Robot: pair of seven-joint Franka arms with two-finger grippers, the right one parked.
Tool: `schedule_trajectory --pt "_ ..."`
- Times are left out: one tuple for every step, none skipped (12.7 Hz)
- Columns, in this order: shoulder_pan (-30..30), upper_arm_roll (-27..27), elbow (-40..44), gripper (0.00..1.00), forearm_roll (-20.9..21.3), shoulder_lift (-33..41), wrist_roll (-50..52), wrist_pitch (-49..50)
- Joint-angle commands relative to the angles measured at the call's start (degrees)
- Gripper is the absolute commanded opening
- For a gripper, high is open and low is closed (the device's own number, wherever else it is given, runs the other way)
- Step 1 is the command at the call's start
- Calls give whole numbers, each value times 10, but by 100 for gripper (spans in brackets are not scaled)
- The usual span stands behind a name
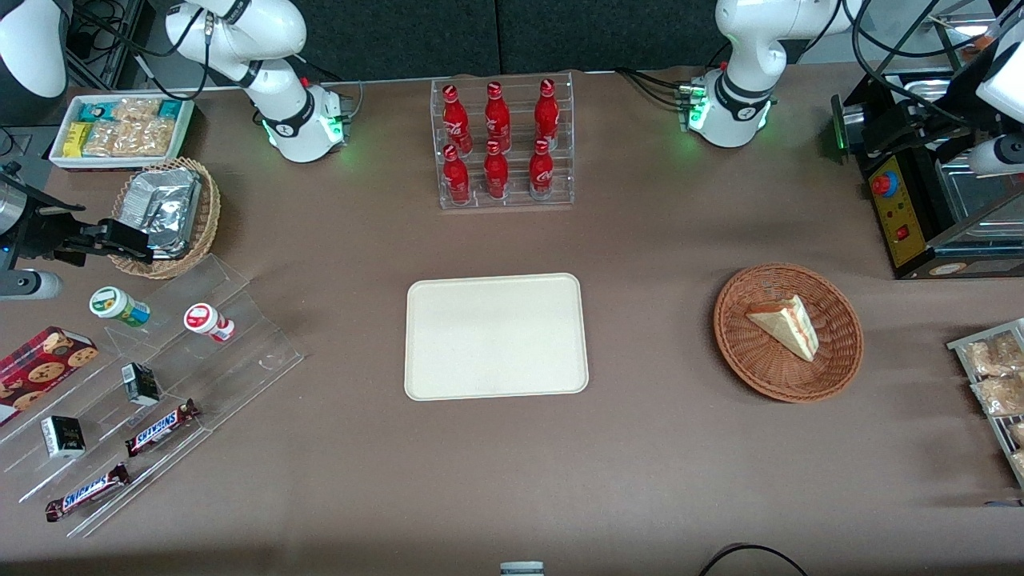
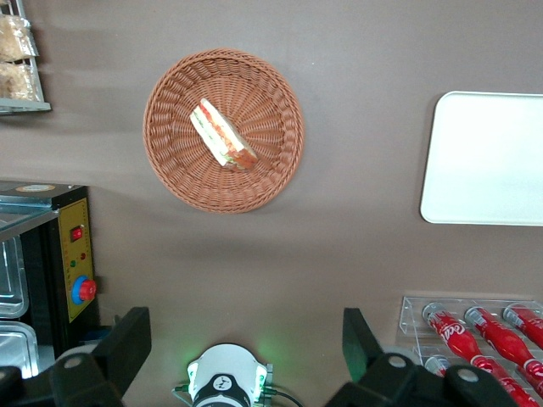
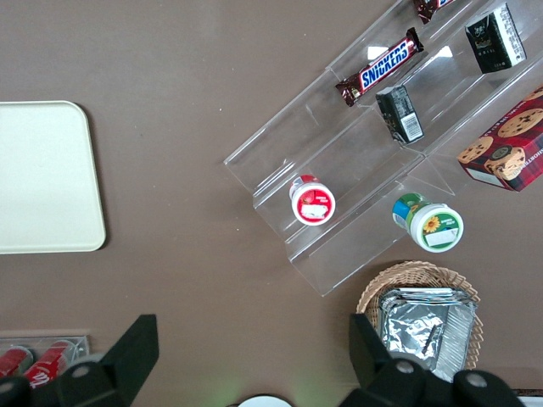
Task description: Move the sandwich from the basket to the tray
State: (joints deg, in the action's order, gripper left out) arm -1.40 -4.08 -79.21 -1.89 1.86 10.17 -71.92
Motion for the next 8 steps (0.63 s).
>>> schedule_trajectory --pt "-8 7 17 100 -3 -5 0 14" --pt "-8 6 15 100 5 -6 1 14" --pt "-7 6 15 100 12 -9 1 14" --pt "-1 3 14 100 15 -12 1 14" --pt "14 -7 12 100 16 -12 2 11" --pt "25 -14 12 100 17 -19 2 11" --pt "25 -15 10 100 37 -26 12 10" --pt "25 -15 -1 100 55 -31 25 10"
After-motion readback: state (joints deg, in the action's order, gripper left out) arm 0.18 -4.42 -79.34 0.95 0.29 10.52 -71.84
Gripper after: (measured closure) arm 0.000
